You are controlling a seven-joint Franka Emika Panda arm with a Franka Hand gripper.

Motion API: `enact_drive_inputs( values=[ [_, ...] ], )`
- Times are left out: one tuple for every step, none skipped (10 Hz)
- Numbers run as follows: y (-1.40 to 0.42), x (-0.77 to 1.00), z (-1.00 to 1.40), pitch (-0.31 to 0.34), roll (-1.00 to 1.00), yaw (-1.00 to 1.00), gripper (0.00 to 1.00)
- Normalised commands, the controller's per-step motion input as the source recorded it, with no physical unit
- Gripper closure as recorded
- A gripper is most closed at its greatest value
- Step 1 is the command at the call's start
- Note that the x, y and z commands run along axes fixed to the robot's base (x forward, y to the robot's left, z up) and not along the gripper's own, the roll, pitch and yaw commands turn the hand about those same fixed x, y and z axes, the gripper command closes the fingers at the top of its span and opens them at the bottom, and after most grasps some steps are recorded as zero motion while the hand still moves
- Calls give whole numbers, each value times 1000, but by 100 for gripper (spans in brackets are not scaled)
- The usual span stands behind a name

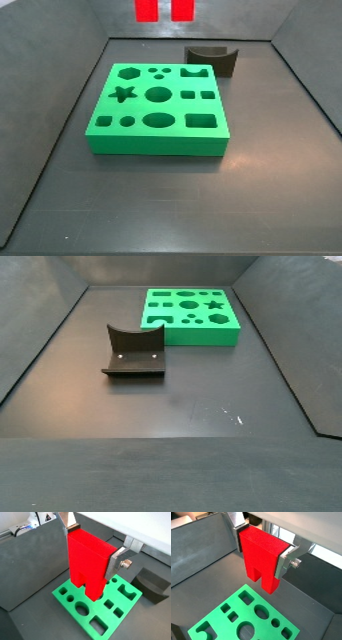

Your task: Insert the double-square object.

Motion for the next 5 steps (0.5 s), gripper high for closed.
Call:
enact_drive_inputs(
  values=[
    [177, 731, -551, 0, 230, 166, 100],
    [120, 697, -580, 0, 274, 157, 100],
    [60, 669, -643, 0, 294, 143, 100],
    [63, 531, -669, 0, 260, 86, 100],
    [54, 477, -597, 26, 231, 43, 100]
  ],
)
